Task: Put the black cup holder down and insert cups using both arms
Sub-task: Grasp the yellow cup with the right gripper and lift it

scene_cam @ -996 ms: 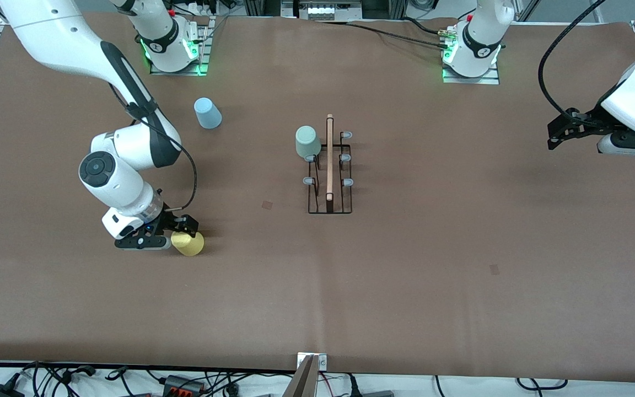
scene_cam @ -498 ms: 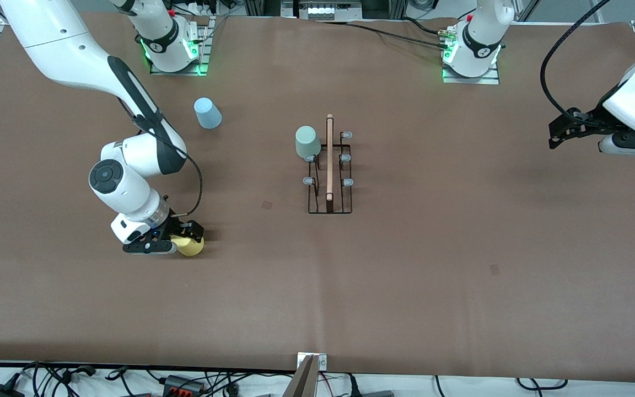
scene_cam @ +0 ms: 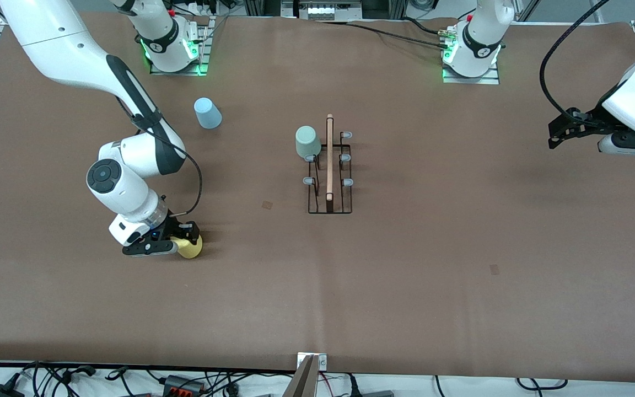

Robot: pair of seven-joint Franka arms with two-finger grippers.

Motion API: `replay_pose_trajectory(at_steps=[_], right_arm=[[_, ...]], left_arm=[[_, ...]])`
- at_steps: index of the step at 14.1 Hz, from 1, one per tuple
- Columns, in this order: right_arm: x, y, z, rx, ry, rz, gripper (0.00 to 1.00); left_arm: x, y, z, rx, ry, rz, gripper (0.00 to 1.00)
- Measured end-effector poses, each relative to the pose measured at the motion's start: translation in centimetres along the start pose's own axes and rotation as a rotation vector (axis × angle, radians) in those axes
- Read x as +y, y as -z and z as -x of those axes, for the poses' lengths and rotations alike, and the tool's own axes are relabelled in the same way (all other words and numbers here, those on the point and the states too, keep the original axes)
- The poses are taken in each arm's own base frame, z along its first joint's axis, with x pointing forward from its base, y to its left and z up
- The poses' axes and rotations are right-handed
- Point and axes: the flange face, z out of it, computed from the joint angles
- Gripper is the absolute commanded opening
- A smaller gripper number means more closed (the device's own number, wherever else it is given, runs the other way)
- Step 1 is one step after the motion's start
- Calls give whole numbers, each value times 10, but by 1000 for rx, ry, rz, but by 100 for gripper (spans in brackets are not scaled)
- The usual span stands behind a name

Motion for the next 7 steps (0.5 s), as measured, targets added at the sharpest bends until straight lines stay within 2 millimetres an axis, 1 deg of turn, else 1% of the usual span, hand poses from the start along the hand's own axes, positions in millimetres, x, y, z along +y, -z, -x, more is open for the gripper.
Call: replay_pose_trajectory(at_steps=[1, 2, 3, 5, 6, 7], right_arm=[[-6, 14, -2, -12, 8, 8, 12], [-17, 37, -4, -21, 11, 18, 12], [-37, 66, -3, -33, -3, 31, 12], [-92, 125, 6, -27, -66, 40, 12], [-123, 147, 15, -12, -108, 29, 12], [-156, 162, 26, 2, -155, 11, 12]], left_arm=[[0, 0, 0, 0, -1, 0, 100], [1, 0, 0, 0, -1, 0, 100], [1, 0, 0, -1, -2, 0, 100], [1, 0, 0, -1, -2, 0, 100], [2, 0, 0, -1, -3, 0, 100], [2, 0, 0, -1, -4, 0, 100]])
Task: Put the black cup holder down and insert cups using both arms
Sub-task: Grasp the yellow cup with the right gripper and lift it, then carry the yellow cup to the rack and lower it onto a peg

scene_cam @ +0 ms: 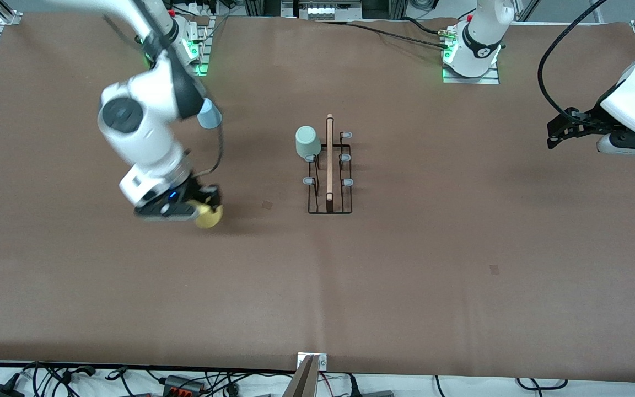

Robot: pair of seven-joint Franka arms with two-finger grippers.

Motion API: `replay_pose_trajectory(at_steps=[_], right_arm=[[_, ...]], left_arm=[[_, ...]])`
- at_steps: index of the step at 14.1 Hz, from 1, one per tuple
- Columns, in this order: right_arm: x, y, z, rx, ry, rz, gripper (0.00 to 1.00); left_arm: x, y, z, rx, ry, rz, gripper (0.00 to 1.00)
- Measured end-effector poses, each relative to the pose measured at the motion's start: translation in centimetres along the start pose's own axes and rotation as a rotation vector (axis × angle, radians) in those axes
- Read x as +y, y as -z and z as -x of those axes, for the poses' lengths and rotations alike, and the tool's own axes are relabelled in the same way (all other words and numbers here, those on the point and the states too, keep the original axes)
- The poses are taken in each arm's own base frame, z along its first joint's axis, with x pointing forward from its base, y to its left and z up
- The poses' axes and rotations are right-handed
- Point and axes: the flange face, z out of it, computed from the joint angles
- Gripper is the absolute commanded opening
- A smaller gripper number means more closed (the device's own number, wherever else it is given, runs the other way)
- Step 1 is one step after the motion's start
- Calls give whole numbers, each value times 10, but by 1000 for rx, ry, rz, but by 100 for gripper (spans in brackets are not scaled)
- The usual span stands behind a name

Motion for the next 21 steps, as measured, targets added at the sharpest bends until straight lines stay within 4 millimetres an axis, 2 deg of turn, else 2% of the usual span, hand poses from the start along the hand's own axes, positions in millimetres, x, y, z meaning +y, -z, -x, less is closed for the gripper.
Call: replay_pose_trajectory(at_steps=[2, 4, 5, 7, 8, 10, 13, 15, 17, 19, 20, 21], right_arm=[[-59, 16, 33, 6, -78, -32, 12], [-110, 21, 66, -7, -143, -52, 12], [-130, 24, 76, -14, -167, -59, 12], [-158, 28, 81, -25, -192, -75, 12], [-168, 26, 81, -25, -185, -76, 12], [-181, 8, 82, -20, -155, -58, 13], [-186, -23, 85, -45, -141, -33, 13], [-192, -34, 91, -58, -129, -26, 16], [-199, -39, 98, -62, -115, -31, 23], [-202, -41, 101, -62, -109, -31, 72], [-202, -42, 101, -63, -108, -31, 100], [-201, -43, 101, -63, -109, -30, 100]], left_arm=[[1, 0, 0, 0, -1, 0, 100], [1, 0, 0, 0, -1, 0, 100], [1, 0, 0, 0, -1, 0, 100], [1, 0, 0, 0, -1, 0, 100], [1, 0, 0, 0, -1, 0, 100], [0, 0, 0, 0, -1, 0, 100], [-1, 0, 0, 0, 2, 0, 100], [-1, 0, 0, 0, 1, 0, 100], [-1, 0, 0, 0, 1, 0, 100], [-1, 0, 0, 0, 1, 0, 100], [-1, 0, 0, 0, 1, 0, 100], [-1, 0, 0, 0, 1, 0, 100]])
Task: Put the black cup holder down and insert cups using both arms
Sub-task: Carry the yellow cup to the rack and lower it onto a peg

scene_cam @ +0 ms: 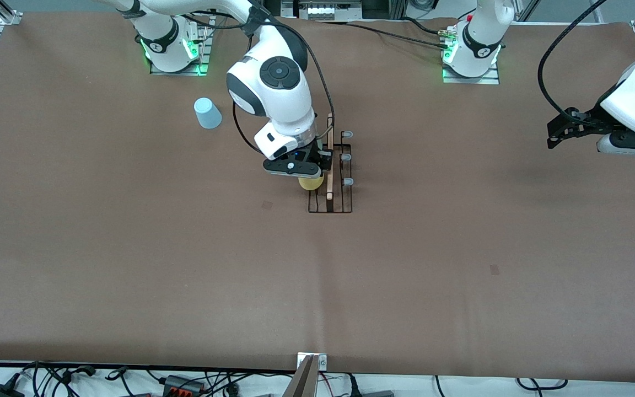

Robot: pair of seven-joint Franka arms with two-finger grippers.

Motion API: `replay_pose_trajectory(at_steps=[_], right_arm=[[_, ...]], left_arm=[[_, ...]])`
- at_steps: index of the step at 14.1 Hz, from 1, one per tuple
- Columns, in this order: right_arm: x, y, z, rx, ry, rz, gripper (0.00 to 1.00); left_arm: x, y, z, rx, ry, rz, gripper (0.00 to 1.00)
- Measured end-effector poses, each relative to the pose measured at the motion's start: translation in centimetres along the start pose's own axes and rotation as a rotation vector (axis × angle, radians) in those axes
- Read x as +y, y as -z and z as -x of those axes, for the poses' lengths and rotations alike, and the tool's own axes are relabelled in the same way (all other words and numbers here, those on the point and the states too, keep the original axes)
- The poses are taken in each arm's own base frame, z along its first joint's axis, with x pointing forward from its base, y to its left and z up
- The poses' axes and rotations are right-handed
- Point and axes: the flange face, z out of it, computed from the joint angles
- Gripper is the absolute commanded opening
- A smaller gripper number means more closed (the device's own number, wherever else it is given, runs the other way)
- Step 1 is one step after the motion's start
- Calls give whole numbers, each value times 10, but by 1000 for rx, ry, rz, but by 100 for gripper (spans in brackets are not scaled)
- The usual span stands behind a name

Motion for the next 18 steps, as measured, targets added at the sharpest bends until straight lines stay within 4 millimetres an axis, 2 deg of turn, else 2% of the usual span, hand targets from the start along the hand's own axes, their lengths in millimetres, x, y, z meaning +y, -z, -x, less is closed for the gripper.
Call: replay_pose_trajectory(at_steps=[2, 5, 7, 9, 11, 14, 16, 18], right_arm=[[3, 0, -5, 6, -6, 4, 100], [13, 9, -27, 35, -32, 0, 100], [26, 27, -49, 62, -51, -9, 100], [49, 54, -71, 80, -78, 9, 100], [89, 96, -98, 93, -81, 57, 100], [176, 172, -129, 39, -4, 112, 100], [236, 208, -140, -10, 59, 152, 100], [297, 233, -157, -32, 65, 147, 100]], left_arm=[[0, 0, 0, 0, 0, 0, 100], [0, 0, 0, 0, 0, 0, 100], [0, 0, 0, 0, -1, 0, 100], [0, 0, 0, 0, -1, 0, 100], [0, 0, 0, 0, -1, 0, 100], [1, 0, 0, 0, -1, 0, 100], [1, 0, 0, 0, -1, 0, 100], [1, 0, 0, 0, -1, 0, 100]])
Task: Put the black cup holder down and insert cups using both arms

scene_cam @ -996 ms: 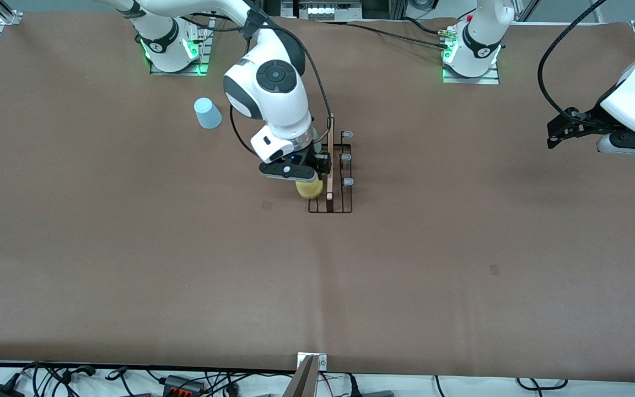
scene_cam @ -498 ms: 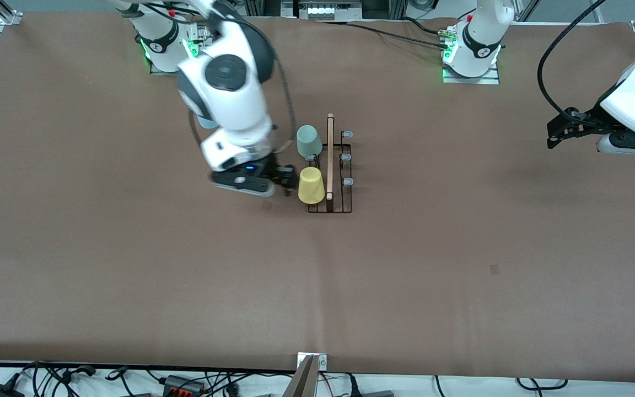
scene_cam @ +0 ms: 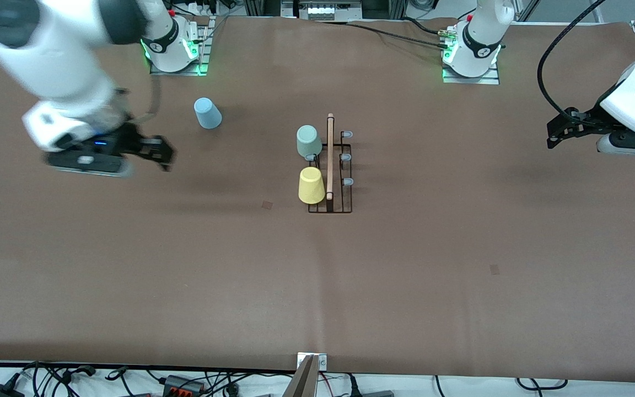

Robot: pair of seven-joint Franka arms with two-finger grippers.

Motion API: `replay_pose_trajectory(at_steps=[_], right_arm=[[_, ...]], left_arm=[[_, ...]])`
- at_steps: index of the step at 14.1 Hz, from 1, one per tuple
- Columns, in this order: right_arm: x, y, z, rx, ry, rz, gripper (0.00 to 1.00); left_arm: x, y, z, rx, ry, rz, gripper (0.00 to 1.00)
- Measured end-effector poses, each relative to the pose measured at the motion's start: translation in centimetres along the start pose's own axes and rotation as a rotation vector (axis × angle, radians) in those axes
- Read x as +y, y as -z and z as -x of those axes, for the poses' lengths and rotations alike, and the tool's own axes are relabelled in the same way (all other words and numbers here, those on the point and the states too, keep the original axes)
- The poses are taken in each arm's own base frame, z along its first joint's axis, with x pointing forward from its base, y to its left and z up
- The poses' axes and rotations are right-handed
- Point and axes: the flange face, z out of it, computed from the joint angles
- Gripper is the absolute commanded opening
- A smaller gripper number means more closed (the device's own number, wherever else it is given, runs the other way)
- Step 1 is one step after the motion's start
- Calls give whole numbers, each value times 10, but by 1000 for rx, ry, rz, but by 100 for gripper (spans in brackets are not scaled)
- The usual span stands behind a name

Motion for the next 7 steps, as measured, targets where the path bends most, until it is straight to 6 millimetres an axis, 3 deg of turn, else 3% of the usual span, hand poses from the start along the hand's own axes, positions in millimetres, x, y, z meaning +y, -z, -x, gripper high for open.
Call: replay_pose_trajectory(at_steps=[4, 5, 7], right_arm=[[159, 12, -23, -37, -74, -23, 100], [191, 16, -23, -49, -102, -17, 100], [223, 27, -19, -74, -141, -10, 100]], left_arm=[[0, 0, 0, 0, 0, 0, 100], [0, 0, 0, 0, 0, 0, 100], [0, 0, 0, 0, 0, 0, 100]])
